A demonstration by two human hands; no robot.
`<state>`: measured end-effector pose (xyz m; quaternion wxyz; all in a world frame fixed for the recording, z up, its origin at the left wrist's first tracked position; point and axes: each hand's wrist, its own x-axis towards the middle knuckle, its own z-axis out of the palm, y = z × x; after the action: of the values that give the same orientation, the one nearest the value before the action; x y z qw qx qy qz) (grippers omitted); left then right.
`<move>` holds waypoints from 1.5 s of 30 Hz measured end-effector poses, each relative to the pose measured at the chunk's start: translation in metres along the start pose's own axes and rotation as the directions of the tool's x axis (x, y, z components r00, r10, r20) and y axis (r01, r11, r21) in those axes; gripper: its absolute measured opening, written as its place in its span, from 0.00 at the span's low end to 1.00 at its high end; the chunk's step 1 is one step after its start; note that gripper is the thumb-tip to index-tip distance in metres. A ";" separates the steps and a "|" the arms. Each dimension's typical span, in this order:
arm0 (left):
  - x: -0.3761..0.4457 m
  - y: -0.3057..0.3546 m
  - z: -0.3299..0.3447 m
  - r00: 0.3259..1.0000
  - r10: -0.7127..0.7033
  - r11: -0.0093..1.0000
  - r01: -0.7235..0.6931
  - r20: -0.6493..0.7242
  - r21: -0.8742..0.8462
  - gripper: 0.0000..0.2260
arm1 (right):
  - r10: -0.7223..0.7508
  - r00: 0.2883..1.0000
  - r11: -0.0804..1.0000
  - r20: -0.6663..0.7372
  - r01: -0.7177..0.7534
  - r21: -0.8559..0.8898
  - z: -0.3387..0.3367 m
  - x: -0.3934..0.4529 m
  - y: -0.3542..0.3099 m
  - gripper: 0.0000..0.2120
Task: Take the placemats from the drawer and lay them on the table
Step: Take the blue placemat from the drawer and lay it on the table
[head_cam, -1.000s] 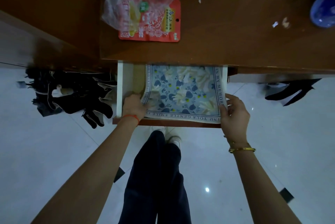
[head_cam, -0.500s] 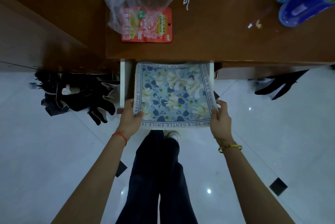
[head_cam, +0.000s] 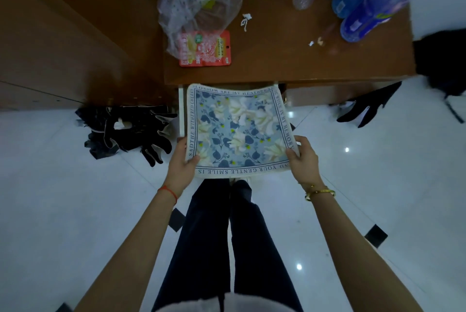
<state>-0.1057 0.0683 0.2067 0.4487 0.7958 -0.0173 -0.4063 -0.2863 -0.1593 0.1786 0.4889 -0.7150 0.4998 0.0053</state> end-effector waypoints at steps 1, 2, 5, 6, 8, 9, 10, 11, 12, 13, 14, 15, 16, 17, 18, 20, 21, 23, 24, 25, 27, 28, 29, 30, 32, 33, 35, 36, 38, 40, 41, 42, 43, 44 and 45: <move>-0.015 0.011 -0.004 1.000 0.022 1.000 -0.022 0.005 -0.001 0.21 | -0.006 1.000 1.000 0.005 0.005 0.020 -0.011 -0.014 -0.008 0.13; -0.029 0.022 -0.008 0.999 0.042 0.999 -0.042 0.012 -0.003 0.21 | -0.013 1.000 0.999 0.010 0.013 0.037 -0.022 -0.028 -0.015 0.14; -0.068 0.056 -0.018 0.991 0.126 0.992 -0.126 0.052 0.005 0.22 | -0.023 1.000 0.996 -0.002 0.023 0.090 -0.054 -0.068 -0.035 0.15; -0.079 0.067 -0.021 0.986 0.159 0.987 -0.160 0.057 0.014 0.21 | -0.029 0.999 0.995 -0.015 0.030 0.099 -0.064 -0.080 -0.040 0.15; -0.098 0.084 -0.026 0.976 0.210 0.977 -0.212 0.063 0.036 0.21 | -0.052 0.997 0.991 -0.052 0.058 0.120 -0.083 -0.104 -0.051 0.16; -0.105 0.093 -0.027 0.972 0.226 0.972 -0.229 0.069 0.043 0.21 | -0.068 0.995 0.989 -0.071 0.077 0.126 -0.092 -0.114 -0.056 0.16; -0.113 0.102 -0.028 0.967 0.242 0.968 -0.246 0.077 0.048 0.22 | -0.081 0.992 0.987 -0.093 0.093 0.129 -0.099 -0.125 -0.060 0.16; -0.119 0.111 -0.028 0.961 0.260 0.963 -0.265 0.092 0.053 0.22 | -0.090 0.989 0.985 -0.117 0.106 0.137 -0.107 -0.135 -0.064 0.16; -0.126 0.120 -0.028 0.955 0.276 0.957 -0.283 0.108 0.057 0.23 | -0.091 0.986 0.982 -0.141 0.112 0.151 -0.113 -0.144 -0.068 0.16; -0.132 0.129 -0.027 0.948 0.293 0.952 -0.302 0.126 0.056 0.23 | -0.090 0.982 0.978 -0.168 0.119 0.170 -0.119 -0.153 -0.071 0.16; -0.139 0.138 -0.026 0.939 0.312 0.945 -0.322 0.145 0.052 0.23 | -0.087 0.977 0.974 -0.195 0.125 0.189 -0.125 -0.161 -0.074 0.16; -0.142 0.145 -0.025 0.929 0.331 0.938 -0.343 0.163 0.048 0.23 | -0.084 0.971 0.969 -0.224 0.132 0.209 -0.130 -0.169 -0.076 0.16; -0.146 0.154 -0.025 0.919 0.350 0.930 -0.364 0.183 0.047 0.23 | -0.076 0.965 0.964 -0.252 0.136 0.229 -0.134 -0.177 -0.079 0.17; -0.148 0.161 -0.024 0.907 0.369 0.922 -0.385 0.204 0.043 0.23 | -0.069 0.958 0.958 -0.279 0.141 0.249 -0.138 -0.185 -0.081 0.17; -0.149 0.168 -0.023 0.894 0.385 0.914 -0.403 0.229 0.041 0.23 | -0.061 0.950 0.954 -0.306 0.146 0.263 -0.142 -0.193 -0.083 0.17; -0.152 0.184 -0.020 0.866 0.417 0.898 -0.440 0.276 0.023 0.22 | -0.044 0.930 0.946 -0.366 0.157 0.283 -0.148 -0.206 -0.087 0.16; -0.153 0.192 -0.019 0.853 0.427 0.893 -0.450 0.299 0.008 0.22 | -0.034 0.917 0.943 -0.398 0.161 0.290 -0.149 -0.213 -0.088 0.16; -0.154 0.207 -0.015 0.825 0.440 0.886 -0.462 0.355 -0.025 0.22 | -0.012 0.882 0.943 -0.472 0.167 0.288 -0.151 -0.227 -0.089 0.16; -0.154 0.214 -0.013 0.803 0.447 0.878 -0.477 0.394 -0.025 0.22 | 0.004 0.861 0.943 -0.509 0.167 0.289 -0.152 -0.233 -0.089 0.17; -0.152 0.220 -0.011 0.778 0.456 0.866 -0.501 0.432 -0.011 0.22 | 0.022 0.841 0.941 -0.541 0.165 0.295 -0.151 -0.239 -0.088 0.17; -0.150 0.233 -0.005 0.727 0.470 0.835 -0.550 0.500 0.015 0.22 | 0.059 0.800 0.939 -0.597 0.158 0.305 -0.149 -0.253 -0.087 0.17; -0.149 0.240 -0.002 0.705 0.473 0.823 -0.567 0.528 0.020 0.22 | 0.082 0.779 0.938 -0.622 0.151 0.313 -0.147 -0.259 -0.086 0.17; -0.149 0.245 0.003 0.684 0.476 0.812 -0.583 0.553 0.023 0.22 | 0.110 0.755 0.934 -0.646 0.144 0.327 -0.145 -0.266 -0.085 0.17; -0.149 0.250 0.009 0.663 0.477 0.799 -0.601 0.578 0.030 0.22 | 0.139 0.730 0.929 -0.670 0.139 0.344 -0.143 -0.272 -0.084 0.17; -0.150 0.256 0.023 0.607 0.457 0.783 -0.622 0.650 0.030 0.23 | 0.195 0.672 0.920 -0.714 0.127 0.371 -0.139 -0.287 -0.081 0.18; -0.151 0.260 0.030 0.574 0.442 0.780 -0.625 0.690 0.021 0.24 | 0.221 0.642 0.916 -0.735 0.121 0.381 -0.136 -0.295 -0.079 0.17; -0.152 0.267 0.048 0.516 0.409 0.769 -0.639 0.752 0.020 0.24 | 0.286 0.584 0.902 -0.760 0.105 0.420 -0.133 -0.310 -0.075 0.17; -0.155 0.271 0.059 0.484 0.400 0.755 -0.656 0.778 0.021 0.24 | 0.320 0.552 0.893 -0.770 0.096 0.439 -0.132 -0.318 -0.072 0.16; -0.165 0.276 0.082 0.406 0.379 0.728 -0.686 0.832 0.003 0.24 | 0.380 0.481 0.875 -0.790 0.091 0.475 -0.134 -0.335 -0.064 0.17; -0.176 0.278 0.107 0.337 0.331 0.714 -0.700 0.881 -0.001 0.22 | 0.438 0.402 0.854 -0.804 0.095 0.512 -0.137 -0.352 -0.055 0.19; -0.182 0.278 0.120 0.306 0.307 0.706 -0.708 0.901 0.000 0.21 | 0.465 0.363 0.844 -0.807 0.093 0.528 -0.138 -0.361 -0.049 0.19; -0.190 0.276 0.137 0.276 0.285 0.694 -0.720 0.918 0.000 0.21 | 0.491 0.327 0.834 -0.807 0.090 0.544 -0.140 -0.371 -0.042 0.18; -0.195 0.275 0.150 0.252 0.269 0.685 -0.729 0.930 -0.001 0.21 | 0.511 0.307 0.825 -0.803 0.086 0.558 -0.142 -0.378 -0.037 0.17; -0.201 0.273 0.163 0.233 0.253 0.677 -0.736 0.939 0.000 0.21 | 0.531 0.294 0.814 -0.795 0.084 0.575 -0.143 -0.385 -0.031 0.17; -0.211 0.270 0.180 0.203 0.229 0.673 -0.740 0.952 -0.004 0.21 | 0.557 0.267 0.800 -0.786 0.082 0.594 -0.145 -0.394 -0.021 0.16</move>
<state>-0.2749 -0.1358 0.4881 0.2670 0.4694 -0.6119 -0.5779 -0.5385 0.0188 0.4643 0.2680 -0.3243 0.7743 -0.4727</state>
